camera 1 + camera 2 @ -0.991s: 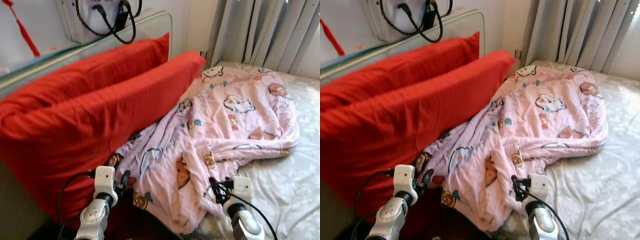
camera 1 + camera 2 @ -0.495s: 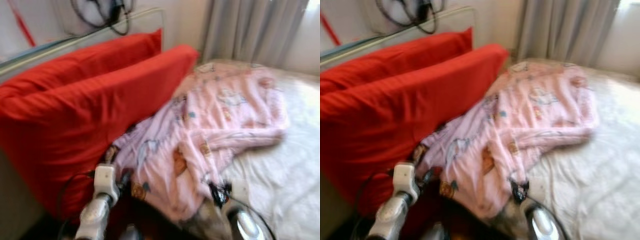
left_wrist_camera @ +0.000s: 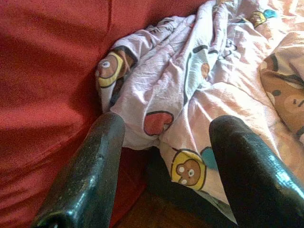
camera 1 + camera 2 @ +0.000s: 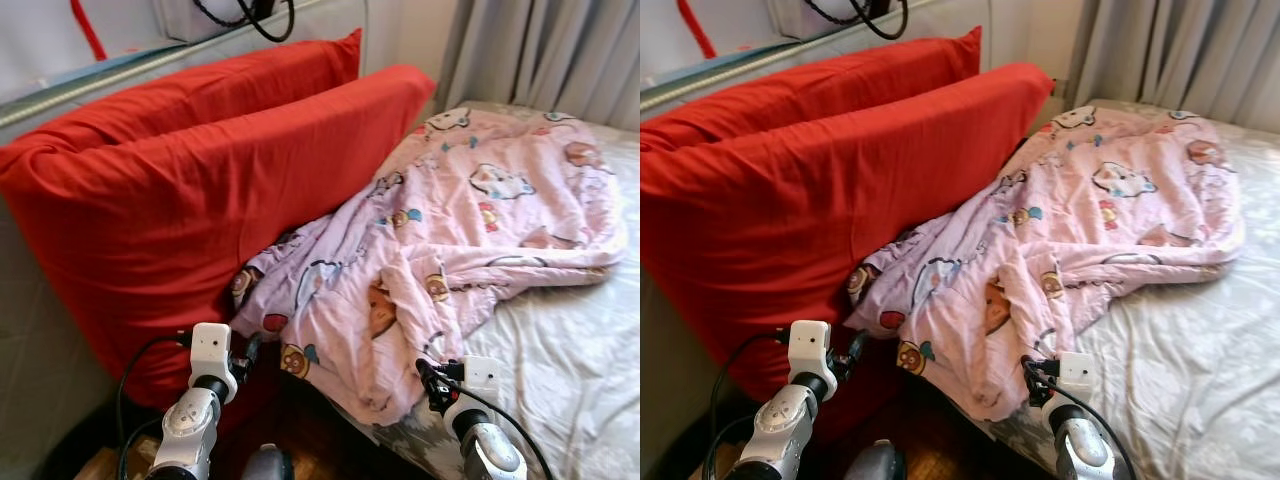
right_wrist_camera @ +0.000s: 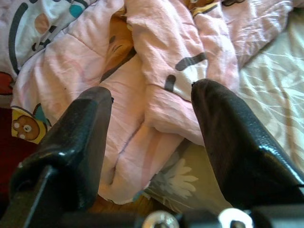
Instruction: Clean up the room
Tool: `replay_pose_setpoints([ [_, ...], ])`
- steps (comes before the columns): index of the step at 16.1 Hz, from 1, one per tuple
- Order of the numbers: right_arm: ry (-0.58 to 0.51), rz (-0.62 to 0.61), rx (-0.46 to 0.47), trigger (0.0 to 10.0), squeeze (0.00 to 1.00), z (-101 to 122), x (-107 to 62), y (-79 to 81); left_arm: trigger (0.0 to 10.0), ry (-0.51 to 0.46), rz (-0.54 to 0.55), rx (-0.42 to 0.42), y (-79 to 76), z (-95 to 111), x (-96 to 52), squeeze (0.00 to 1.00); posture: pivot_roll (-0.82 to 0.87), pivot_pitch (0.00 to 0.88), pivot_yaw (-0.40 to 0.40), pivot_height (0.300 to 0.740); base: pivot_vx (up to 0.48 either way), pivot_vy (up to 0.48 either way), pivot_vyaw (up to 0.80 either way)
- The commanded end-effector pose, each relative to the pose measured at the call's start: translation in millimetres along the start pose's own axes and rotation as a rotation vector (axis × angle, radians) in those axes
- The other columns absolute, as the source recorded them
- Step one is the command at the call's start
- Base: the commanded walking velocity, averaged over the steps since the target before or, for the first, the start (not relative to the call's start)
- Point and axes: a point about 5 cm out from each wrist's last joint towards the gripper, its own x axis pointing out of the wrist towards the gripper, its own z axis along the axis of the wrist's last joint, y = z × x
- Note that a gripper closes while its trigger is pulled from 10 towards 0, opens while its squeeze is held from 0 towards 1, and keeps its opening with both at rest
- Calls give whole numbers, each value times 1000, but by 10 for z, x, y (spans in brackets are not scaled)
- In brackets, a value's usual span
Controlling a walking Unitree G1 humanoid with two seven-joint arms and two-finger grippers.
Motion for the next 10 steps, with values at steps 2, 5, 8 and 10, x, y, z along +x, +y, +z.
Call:
replay_pose_setpoints([
  [2, 10, -22, 13, 10000, 0, -20, 2, 6, 10000, 21, 5, -2, 21, -29, -16, 0, 16, 37, 19, 635, 0, 0, 0],
  [5, -2, -28, 24, 10000, 0, -5, 5, 0, 10000, 12, 4, -7, 22, -16, -13, 0, 20, 40, 18, 635, 0, 0, 0],
  [8, 0, -29, 29, 10000, 0, 6, 19, 6, 10000, 14, 4, -2, 22, -18, -14, 0, 21, 41, 17, 635, 0, 0, 0],
  [10, 20, -24, 21, 10000, 0, 5, 39, 27, 10000, 11, 1, -6, 16, -19, -19, 0, 21, 42, 16, 635, 0, 0, 0],
])
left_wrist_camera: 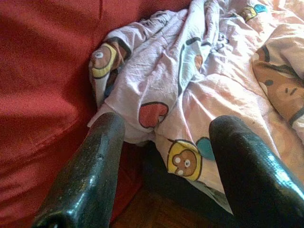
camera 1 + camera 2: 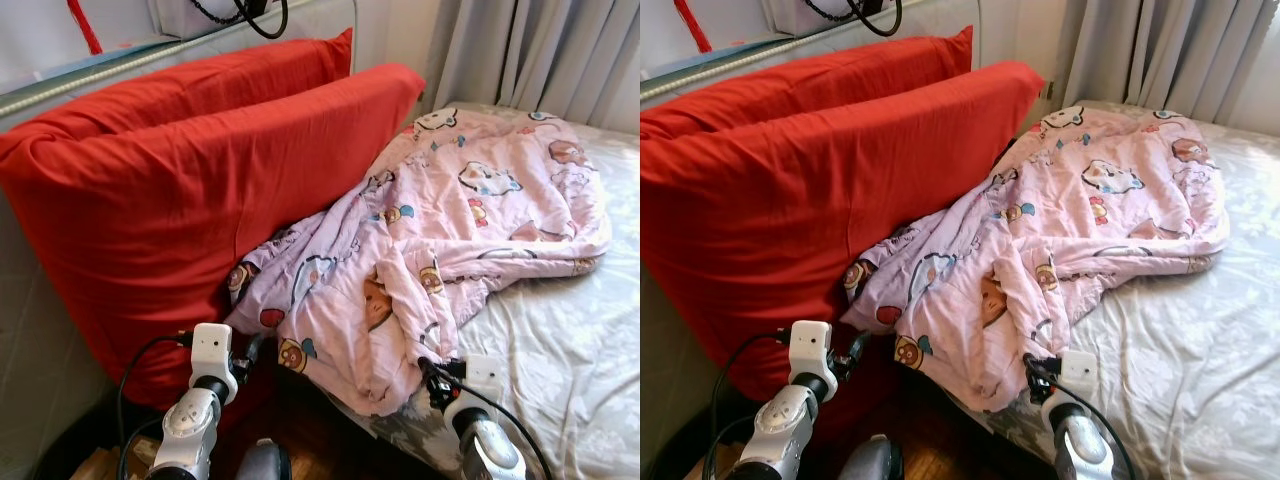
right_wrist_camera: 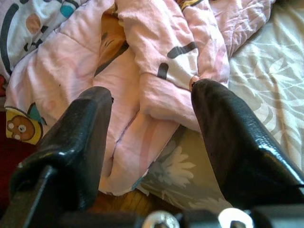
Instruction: Clean up the room
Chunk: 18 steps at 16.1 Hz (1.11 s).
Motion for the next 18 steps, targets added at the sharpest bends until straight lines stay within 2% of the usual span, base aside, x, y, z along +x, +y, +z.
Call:
replay_pose_setpoints([
  [1, 27, 7, 5, 10000, 0, -26, 11, 27, 10000, 3, 9, -11, 27, -9, -18, 0, 21, 42, 15, 625, 0, 0, 0],
  [3, -11, 4, 14, 10000, 0, 6, 8, 26, 10000, 3, 13, -11, 30, -7, -16, 0, 21, 41, 15, 610, 0, 0, 0],
  [12, -24, -14, 20, 10000, 0, 25, 14, 23, 10000, 42, -9, 16, 12, -62, -31, 0, 19, 38, 16, 610, 0, 0, 0],
  [18, -18, -10, 8, 10000, 0, 27, 10, -6, 10000, 35, -6, 13, 13, -54, -32, 0, 20, 37, 16, 610, 0, 0, 0],
])
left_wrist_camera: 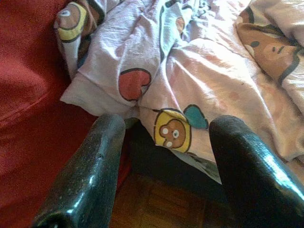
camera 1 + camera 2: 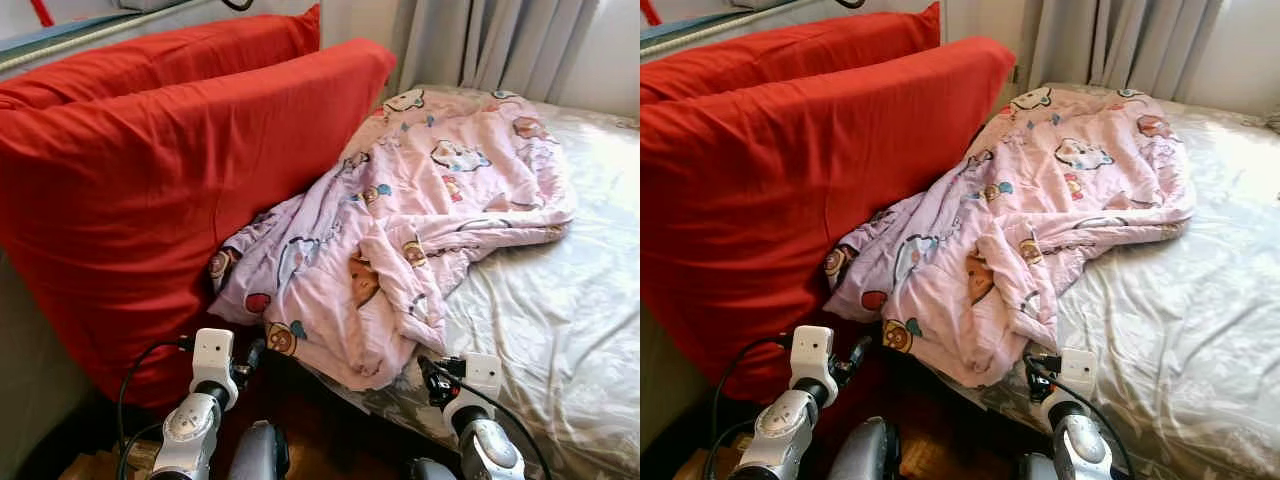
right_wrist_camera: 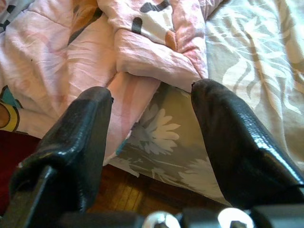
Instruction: Clean up the room
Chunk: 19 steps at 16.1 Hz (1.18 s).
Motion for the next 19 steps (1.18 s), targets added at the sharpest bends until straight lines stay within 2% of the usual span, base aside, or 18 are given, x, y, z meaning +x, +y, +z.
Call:
replay_pose_setpoints([
  [1, -7, 2, 1, 10000, 0, 21, 12, 0, 10000, 4, 6, 6, 24, 9, 1, 0, 20, 37, 16, 610, 0, 0, 0],
  [4, -7, 9, -15, 10000, 0, 31, 19, 7, 10000, -1, 9, 3, 28, 18, 5, 0, 21, 37, 15, 610, 0, 0, 0],
  [9, -10, -7, 8, 10000, 0, 29, 18, -3, 10000, -1, 8, 3, 30, 17, 2, 0, 23, 38, 16, 610, 0, 0, 89],
  [19, -14, -48, 18, 10000, 0, 47, 14, -85, 10000, -4, 11, 6, 46, 25, 3, 0, 26, 33, 18, 610, 280, 0, 0],
])
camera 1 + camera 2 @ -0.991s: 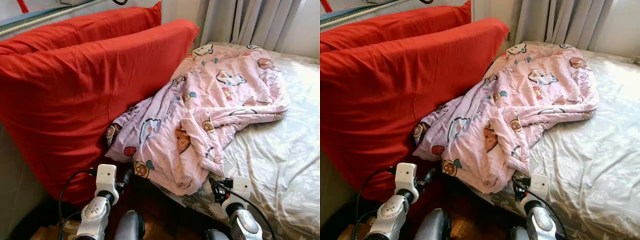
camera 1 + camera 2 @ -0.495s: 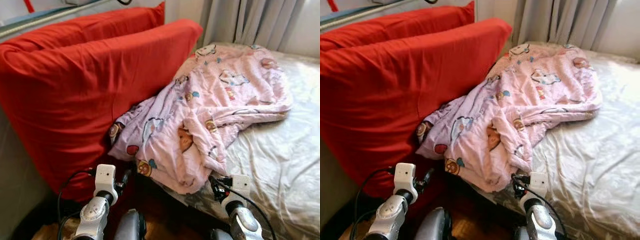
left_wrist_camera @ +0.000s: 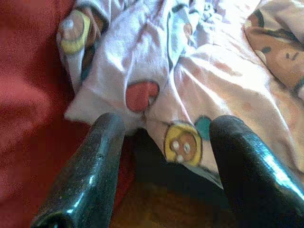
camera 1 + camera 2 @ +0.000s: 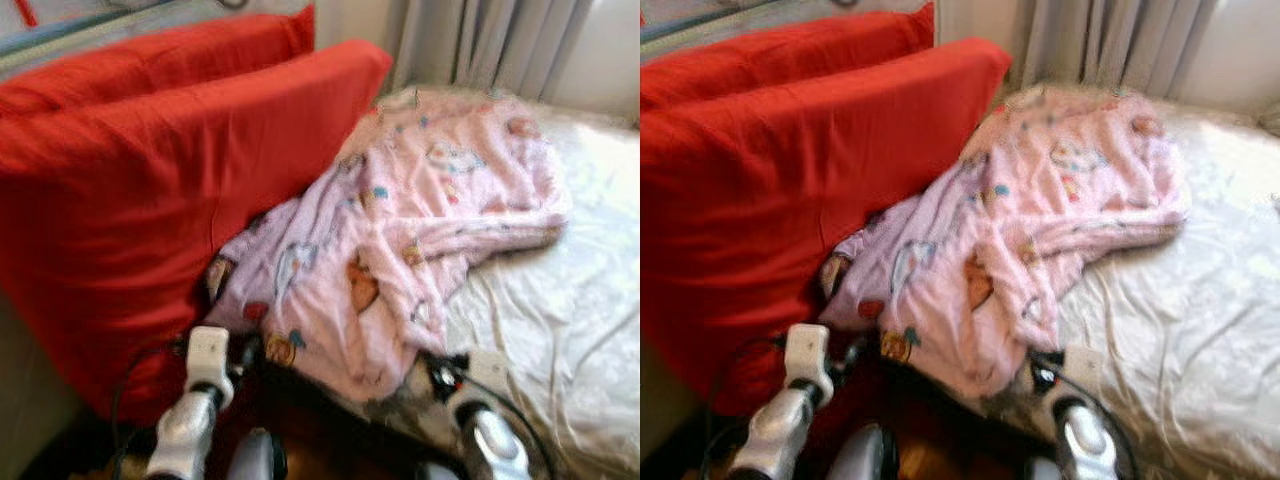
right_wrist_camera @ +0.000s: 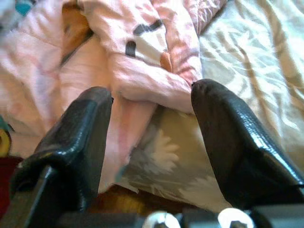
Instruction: Clean up the room
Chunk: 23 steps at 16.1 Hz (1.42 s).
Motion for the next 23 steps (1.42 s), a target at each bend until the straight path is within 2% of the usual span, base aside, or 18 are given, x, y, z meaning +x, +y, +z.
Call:
replay_pose_setpoints([
  [1, -2, -46, 7, 10000, 0, -5, -28, -102, 10000, -6, -6, -10, -34, 21, 18, 0, 27, 34, 19, 610, 307, 0, 0],
  [6, -8, -42, 2, 10000, 0, 14, -26, -119, 10000, -7, -6, -7, -29, 25, 19, 0, 26, 36, 19, 610, 317, 0, 0],
  [11, 0, -11, -6, 10000, 0, 15, -9, -67, 10000, -5, -5, -4, -34, 18, 14, 0, 26, 41, 20, 610, 322, 0, 0],
  [18, 78, 12, -51, 10000, 27, -22, 15, -64, 10000, -12, -3, -4, -14, -11, -47, 0, 48, 61, 20, 610, 0, 0, 0],
  [19, 91, 14, -78, 10000, 1000, 5, 31, -95, 10000, -12, -2, -1, -3, -21, -66, 0, 58, 67, 21, 610, 0, 0, 0],
  [23, 118, 47, -168, 10000, 1000, 113, 73, -196, 10000, -7, 3, 7, 42, -39, -97, 0, 71, 71, 30, 610, 0, 0, 0],
])
